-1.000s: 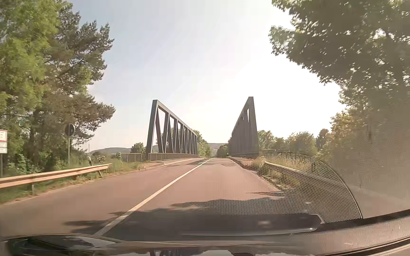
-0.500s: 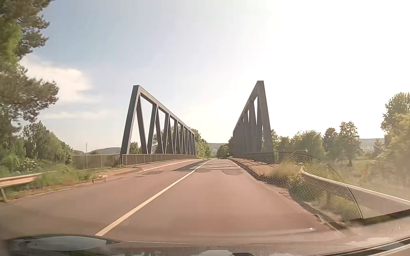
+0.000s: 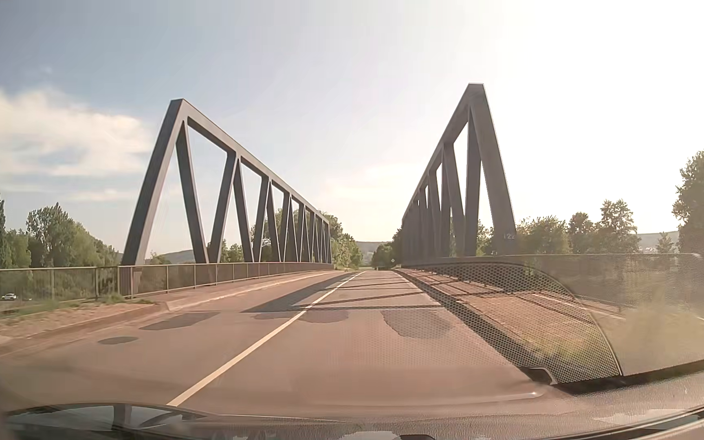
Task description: Follow the waypoints while adhering to traffic rules and regulations
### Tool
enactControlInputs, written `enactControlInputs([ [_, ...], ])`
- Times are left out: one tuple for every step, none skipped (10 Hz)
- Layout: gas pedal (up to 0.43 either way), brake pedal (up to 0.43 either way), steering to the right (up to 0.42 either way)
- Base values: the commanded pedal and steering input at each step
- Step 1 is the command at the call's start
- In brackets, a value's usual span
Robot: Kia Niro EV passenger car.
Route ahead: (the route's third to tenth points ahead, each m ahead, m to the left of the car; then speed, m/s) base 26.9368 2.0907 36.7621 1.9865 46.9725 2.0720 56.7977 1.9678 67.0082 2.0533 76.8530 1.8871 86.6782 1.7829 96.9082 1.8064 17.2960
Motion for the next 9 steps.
enactControlInputs([
  [0.189,0.0,-0.001],
  [0.189,0.0,-0.001],
  [0.189,0.0,-0.001],
  [0.189,0.0,-0.001],
  [0.189,0.0,-0.001],
  [0.189,0.0,-0.001],
  [0.189,0.0,-0.001],
  [0.177,0.0,-0.001],
  [0.177,0.0,-0.001],
])
